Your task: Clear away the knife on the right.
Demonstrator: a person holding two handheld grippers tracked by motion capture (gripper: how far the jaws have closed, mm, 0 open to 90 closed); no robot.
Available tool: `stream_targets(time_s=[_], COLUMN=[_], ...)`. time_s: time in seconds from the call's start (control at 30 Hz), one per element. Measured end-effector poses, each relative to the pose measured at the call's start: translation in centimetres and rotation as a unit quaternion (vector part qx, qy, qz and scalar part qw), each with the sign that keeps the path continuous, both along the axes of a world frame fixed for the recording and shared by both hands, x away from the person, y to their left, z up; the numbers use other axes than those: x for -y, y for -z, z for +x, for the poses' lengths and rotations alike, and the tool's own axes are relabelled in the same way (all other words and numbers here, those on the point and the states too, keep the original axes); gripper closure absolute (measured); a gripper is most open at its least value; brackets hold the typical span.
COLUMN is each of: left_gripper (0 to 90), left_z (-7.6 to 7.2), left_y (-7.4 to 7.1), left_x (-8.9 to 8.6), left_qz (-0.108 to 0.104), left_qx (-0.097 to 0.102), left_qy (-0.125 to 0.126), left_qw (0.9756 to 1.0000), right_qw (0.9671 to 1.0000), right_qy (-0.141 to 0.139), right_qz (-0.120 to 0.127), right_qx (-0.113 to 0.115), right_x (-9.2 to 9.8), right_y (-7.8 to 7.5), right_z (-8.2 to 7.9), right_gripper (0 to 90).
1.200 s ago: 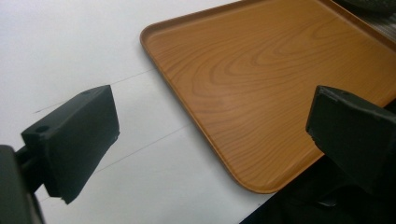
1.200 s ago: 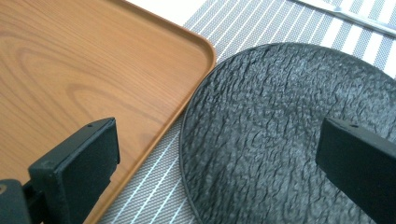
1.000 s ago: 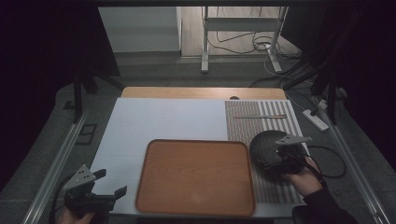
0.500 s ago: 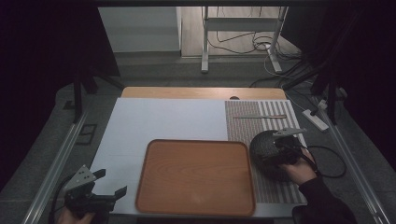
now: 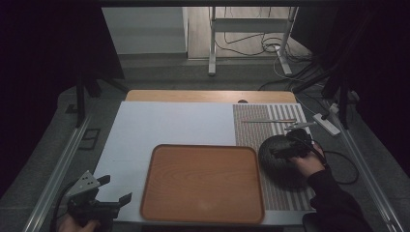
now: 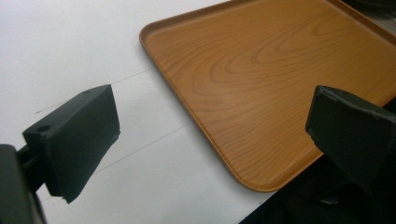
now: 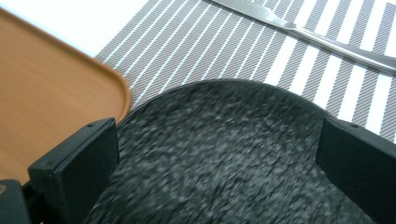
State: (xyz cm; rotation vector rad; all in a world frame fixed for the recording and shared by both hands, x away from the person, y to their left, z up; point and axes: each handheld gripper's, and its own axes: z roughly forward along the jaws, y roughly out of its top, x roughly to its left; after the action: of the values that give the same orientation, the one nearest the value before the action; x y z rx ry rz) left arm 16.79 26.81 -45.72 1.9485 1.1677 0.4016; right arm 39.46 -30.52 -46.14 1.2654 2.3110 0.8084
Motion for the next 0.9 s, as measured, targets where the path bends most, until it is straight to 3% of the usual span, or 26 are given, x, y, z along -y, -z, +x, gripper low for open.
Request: stream_targets(time_s=[0.23, 0.4, 0.9], left_gripper=[2.8, 2.7, 2.6], left_z=[0.0, 0.1, 0.1], left_y=[0.0, 0.0, 0.1], left_x=[0.2, -0.1, -0.1], left_qz=[0.008, -0.004, -0.005], left_qx=[-0.001, -0.002, -0.004], left_qy=[0.008, 0.006, 0.011], left_qw=[0.9999, 1.0, 0.9999], right_qw=[0.9998, 0.9992, 0.9979], right_qy=[0.019, 0.035, 0.062], right_qz=[-0.001, 0.012, -0.01], right_qx=[-0.006, -0.017, -0.015], right_x=[0.2, 0.2, -0.2], right_y=[0.2, 0.2, 0.7], right_z=[2.0, 2.9, 6.6], right_gripper=[0.1, 0.1, 0.1])
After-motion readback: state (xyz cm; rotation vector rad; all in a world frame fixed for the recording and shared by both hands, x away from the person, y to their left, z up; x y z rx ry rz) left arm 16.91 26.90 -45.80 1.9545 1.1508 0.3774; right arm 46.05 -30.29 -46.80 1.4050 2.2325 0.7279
